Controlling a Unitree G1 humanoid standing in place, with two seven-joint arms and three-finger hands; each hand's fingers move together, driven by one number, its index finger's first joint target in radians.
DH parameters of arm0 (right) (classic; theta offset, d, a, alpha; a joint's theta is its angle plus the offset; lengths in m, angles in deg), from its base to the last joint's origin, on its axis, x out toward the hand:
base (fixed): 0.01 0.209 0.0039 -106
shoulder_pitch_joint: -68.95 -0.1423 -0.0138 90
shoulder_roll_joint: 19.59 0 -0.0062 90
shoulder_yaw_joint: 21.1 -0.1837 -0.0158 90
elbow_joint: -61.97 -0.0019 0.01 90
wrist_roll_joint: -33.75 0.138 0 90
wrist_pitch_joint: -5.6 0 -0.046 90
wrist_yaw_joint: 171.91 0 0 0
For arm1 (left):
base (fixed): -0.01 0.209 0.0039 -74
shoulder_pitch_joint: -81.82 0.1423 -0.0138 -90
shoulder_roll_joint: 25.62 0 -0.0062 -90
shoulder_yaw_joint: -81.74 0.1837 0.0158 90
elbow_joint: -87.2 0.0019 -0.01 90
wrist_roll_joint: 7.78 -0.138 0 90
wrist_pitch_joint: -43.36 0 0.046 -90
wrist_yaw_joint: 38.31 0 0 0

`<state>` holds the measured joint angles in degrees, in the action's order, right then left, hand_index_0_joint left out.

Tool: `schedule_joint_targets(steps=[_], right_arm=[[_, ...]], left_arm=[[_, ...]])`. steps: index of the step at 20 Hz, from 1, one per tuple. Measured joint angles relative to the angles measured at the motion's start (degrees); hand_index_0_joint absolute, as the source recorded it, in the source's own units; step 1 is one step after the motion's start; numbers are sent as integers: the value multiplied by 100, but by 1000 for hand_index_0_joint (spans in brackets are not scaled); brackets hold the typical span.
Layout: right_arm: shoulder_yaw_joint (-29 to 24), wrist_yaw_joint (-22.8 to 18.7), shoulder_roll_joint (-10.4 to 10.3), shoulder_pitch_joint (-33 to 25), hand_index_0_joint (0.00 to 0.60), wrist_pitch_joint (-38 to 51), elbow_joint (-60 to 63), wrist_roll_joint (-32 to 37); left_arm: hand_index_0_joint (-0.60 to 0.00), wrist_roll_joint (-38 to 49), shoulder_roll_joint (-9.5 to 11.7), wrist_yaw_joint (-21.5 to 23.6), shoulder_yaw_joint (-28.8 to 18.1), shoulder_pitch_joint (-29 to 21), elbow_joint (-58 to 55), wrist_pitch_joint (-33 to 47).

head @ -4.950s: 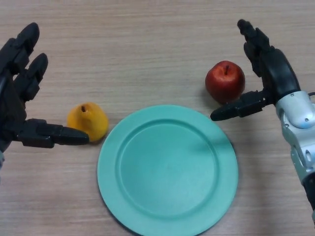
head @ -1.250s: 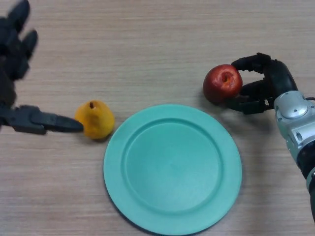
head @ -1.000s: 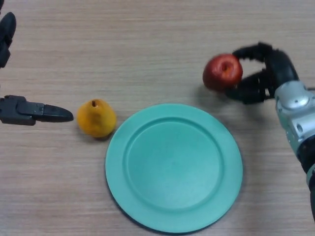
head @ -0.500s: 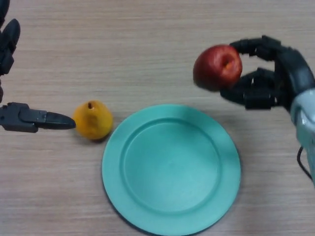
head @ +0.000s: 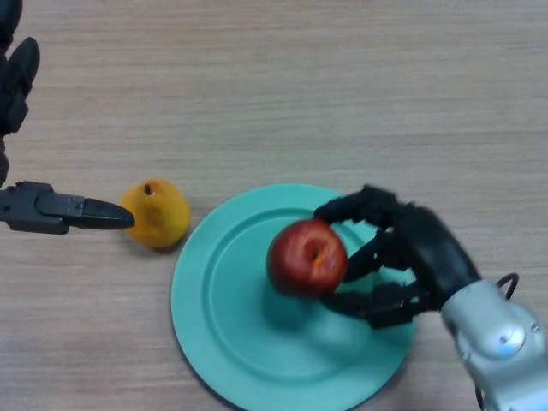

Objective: Pick up the red apple and place it on the plate

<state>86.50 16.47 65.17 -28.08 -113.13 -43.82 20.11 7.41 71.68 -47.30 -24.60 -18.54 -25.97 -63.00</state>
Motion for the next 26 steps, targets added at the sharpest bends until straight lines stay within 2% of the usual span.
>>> schedule_joint_targets(steps=[2,4,5,6,7,9,12,14,17,18,20,21,22,23,25,26], right_arm=[[154,72,-1,170,600,-2,-184,-152],[199,375,0,232,600,-8,-300,-494],[192,379,1,232,450,-12,-300,-640],[190,379,4,231,349,-12,-301,-695],[190,379,4,226,200,-12,-302,-751],[186,377,7,113,0,-22,-403,-727],[-77,340,3,-391,0,-125,-1048,28],[-379,494,-3,-564,0,-146,-1189,36],[-1202,878,-4,-624,0,-835,-1416,525],[-1476,876,0,-665,0,-971,-1536,798],[-2116,699,99,-725,0,-995,-1719,1608],[-2322,390,259,-736,0,-1005,-1726,1963],[-2471,164,305,-734,0,-1027,-1726,2250],[-2583,-55,421,-706,0,-1030,-1730,2498],[-2585,-156,610,-558,0,-1024,-1729,2591],[-2587,-177,641,-499,0,-1008,-1714,2705]], left_arm=[[0,-3,-37,0,1,33,-19,0],[0,3,-41,0,-13,78,-227,-285],[0,86,-40,-1,-22,86,-290,-316],[0,190,-41,-1,-30,95,-295,-316],[0,186,-41,-1,-30,128,-342,-317],[0,185,-99,-7,-34,209,-538,-329],[0,191,-114,-135,-39,238,-699,-431],[0,189,-98,-138,-52,238,-697,-478],[0,186,-66,-139,-59,158,-651,-477],[0,187,-65,-139,-58,153,-652,-477],[0,189,-64,-141,-58,140,-633,-476],[0,187,-27,-141,-55,74,-569,-477],[0,188,31,-140,-55,10,-548,-477],[0,188,80,-140,-54,-89,-554,-475],[0,194,66,-145,-26,-101,-567,-466],[0,206,54,-152,-26,-84,-567,-466]])
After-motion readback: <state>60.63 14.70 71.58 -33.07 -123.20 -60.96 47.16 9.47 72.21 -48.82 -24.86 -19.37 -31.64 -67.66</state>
